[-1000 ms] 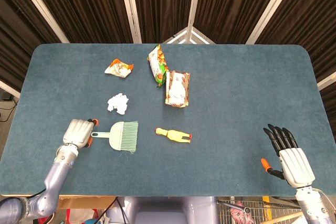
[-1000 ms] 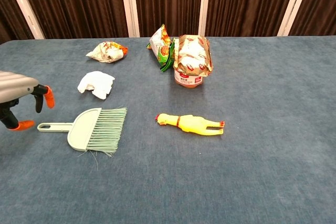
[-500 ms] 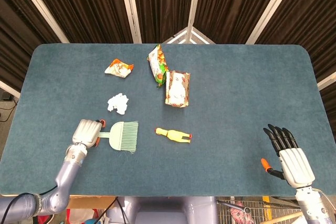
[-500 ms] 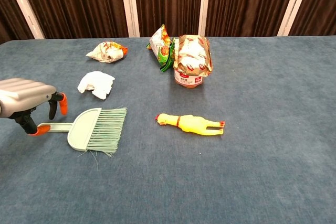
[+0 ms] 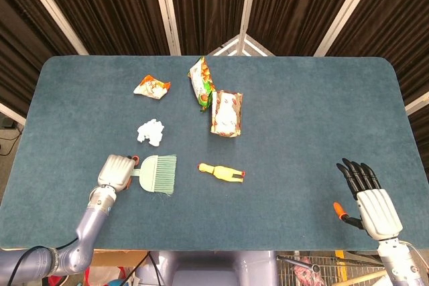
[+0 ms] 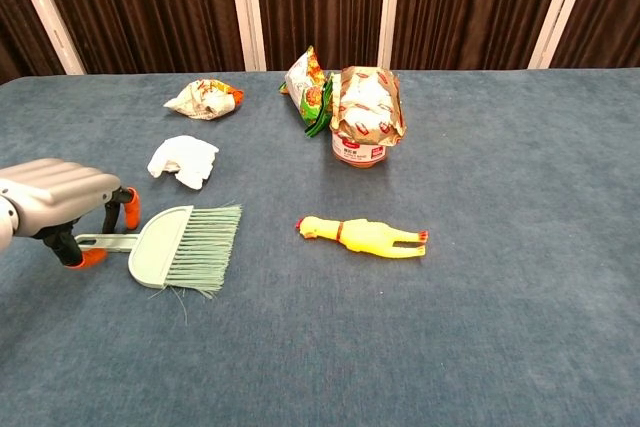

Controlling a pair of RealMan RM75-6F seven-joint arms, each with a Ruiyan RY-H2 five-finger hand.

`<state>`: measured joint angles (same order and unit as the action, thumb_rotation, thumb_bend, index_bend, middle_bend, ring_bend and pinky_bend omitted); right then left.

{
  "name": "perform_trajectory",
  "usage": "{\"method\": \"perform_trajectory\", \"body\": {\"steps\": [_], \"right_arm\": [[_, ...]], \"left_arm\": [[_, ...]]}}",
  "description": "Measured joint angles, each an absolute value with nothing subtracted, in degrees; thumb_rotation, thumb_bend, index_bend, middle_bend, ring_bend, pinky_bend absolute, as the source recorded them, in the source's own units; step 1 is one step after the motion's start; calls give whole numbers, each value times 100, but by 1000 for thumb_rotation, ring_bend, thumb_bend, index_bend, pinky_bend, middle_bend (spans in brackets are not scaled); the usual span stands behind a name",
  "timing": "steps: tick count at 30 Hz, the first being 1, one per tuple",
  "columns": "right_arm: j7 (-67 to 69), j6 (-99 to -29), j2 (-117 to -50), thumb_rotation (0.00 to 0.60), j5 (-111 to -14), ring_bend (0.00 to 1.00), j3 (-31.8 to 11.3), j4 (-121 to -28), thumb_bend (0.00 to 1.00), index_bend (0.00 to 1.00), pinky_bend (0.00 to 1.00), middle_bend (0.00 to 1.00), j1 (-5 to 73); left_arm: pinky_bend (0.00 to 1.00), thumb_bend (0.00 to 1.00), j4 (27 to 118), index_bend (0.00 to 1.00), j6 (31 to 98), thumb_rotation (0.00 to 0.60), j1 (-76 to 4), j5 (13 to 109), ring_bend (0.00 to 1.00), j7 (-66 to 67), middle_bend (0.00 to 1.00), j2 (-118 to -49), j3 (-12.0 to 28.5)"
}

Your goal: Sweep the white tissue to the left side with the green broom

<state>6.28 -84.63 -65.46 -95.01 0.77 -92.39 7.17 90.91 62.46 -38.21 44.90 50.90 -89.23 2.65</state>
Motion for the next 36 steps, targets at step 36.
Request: {"method": "perform_trajectory", "body": {"steps": [36], "right_arm": [[641,-8501,-6553,600,-9529,0,76,-9246,343,0,0,0,710]], "left_arm": [[947,712,8885,696,6282,600,-3846,4635,958,4768,816,-8973,149]]}}
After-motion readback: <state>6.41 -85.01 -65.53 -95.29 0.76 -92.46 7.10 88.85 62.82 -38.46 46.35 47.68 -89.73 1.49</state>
